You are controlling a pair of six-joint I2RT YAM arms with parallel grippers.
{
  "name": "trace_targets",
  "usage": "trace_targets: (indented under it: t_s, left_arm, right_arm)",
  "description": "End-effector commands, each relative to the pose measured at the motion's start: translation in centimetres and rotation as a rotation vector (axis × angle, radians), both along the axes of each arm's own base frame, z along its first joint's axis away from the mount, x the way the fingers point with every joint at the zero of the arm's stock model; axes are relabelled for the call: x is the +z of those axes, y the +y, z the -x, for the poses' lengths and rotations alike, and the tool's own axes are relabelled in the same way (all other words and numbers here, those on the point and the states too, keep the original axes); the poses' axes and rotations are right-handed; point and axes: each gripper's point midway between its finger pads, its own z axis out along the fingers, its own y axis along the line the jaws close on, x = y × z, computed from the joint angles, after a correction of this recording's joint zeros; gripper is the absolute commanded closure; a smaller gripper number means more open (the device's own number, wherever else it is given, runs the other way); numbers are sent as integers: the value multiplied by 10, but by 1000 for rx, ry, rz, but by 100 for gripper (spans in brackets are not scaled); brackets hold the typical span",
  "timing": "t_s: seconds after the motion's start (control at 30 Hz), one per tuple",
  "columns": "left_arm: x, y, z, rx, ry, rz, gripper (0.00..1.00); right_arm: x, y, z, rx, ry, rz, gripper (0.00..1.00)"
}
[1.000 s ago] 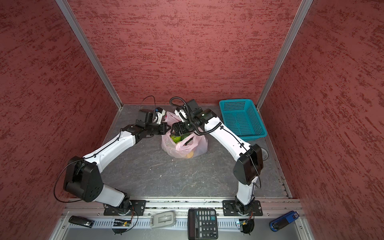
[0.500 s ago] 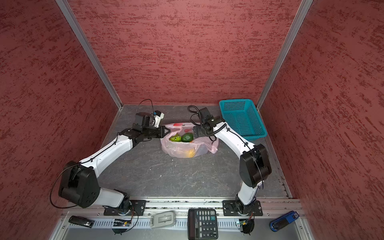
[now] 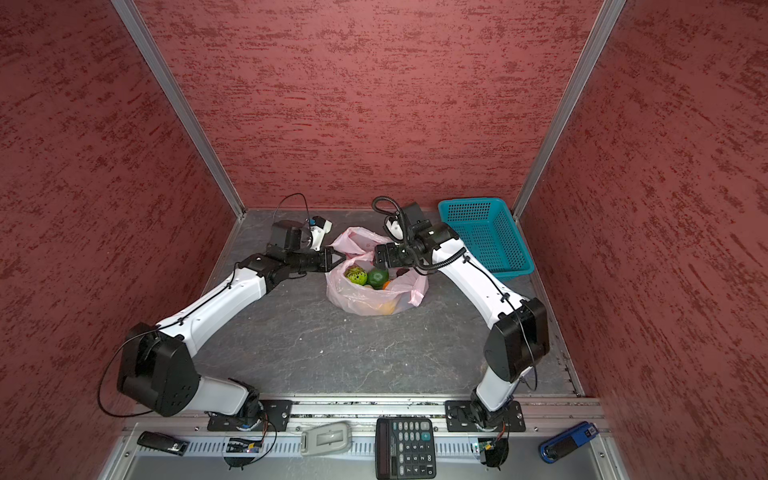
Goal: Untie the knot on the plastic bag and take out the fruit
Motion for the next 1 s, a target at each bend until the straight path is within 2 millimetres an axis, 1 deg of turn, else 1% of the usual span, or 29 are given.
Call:
trace_targets:
  t_s: [0.0, 0.1, 0.2, 0.3, 0.37, 0.43, 0.47, 0.5, 0.53, 0.57, 0.67, 0.7, 0.73, 0.77, 0.8, 0.83, 0.9, 0.97]
  left_arm:
    - [15, -6, -3, -14, -34, 47, 100]
    - [13, -6, -3, -7, -32, 46, 100]
    - [10, -4, -3, 6, -34, 29, 100]
    - [3, 1, -2, 23, -27, -20, 100]
    - [-4, 5, 1, 35, -19, -52, 100]
    - [-16, 13, 4, 64, -2, -101, 100]
    - [-20, 15, 6, 75, 4, -119, 100]
    - [-25, 17, 7, 86, 8, -141, 100]
    - [-27, 18, 9, 91, 6, -156, 100]
    - [-27, 18, 10, 94, 0, -167, 100]
    - [-26, 14, 11, 94, -5, -183, 100]
    - [-26, 14, 10, 99, -3, -191, 92]
    - [-27, 14, 9, 99, 3, -194, 82]
    - [-27, 15, 9, 103, 7, -201, 65]
    - [-27, 17, 8, 111, 11, -208, 46]
    - [-26, 18, 8, 118, 13, -209, 35]
    - [-20, 21, 7, 135, 2, -211, 16]
    - [-8, 23, 6, 150, -28, -203, 5]
  right_arm:
    - [-5, 15, 6, -4, 34, -74, 2]
    - [-15, 11, -5, -61, 1, -43, 2]
    - [-25, -2, -21, -145, -73, 6, 2]
    - [-34, -32, -37, -246, -150, 139, 2]
    - [-38, -62, -46, -314, -177, 233, 2]
    - [-35, -93, -54, -381, -193, 287, 2]
    - [-31, -102, -57, -397, -200, 296, 2]
    - [-26, -106, -59, -396, -207, 296, 2]
    - [-23, -103, -60, -374, -209, 286, 2]
    - [-23, -94, -59, -332, -196, 264, 2]
    - [-28, -68, -50, -229, -127, 208, 2]
    - [-29, -60, -46, -208, -120, 199, 2]
    - [-29, -56, -44, -199, -117, 191, 2]
    - [-30, -54, -43, -196, -111, 181, 2]
    - [-30, -52, -42, -196, -109, 176, 2]
    - [-31, -53, -42, -198, -110, 176, 2]
    - [-30, -53, -42, -201, -114, 178, 2]
    - [-30, -53, -41, -199, -117, 177, 2]
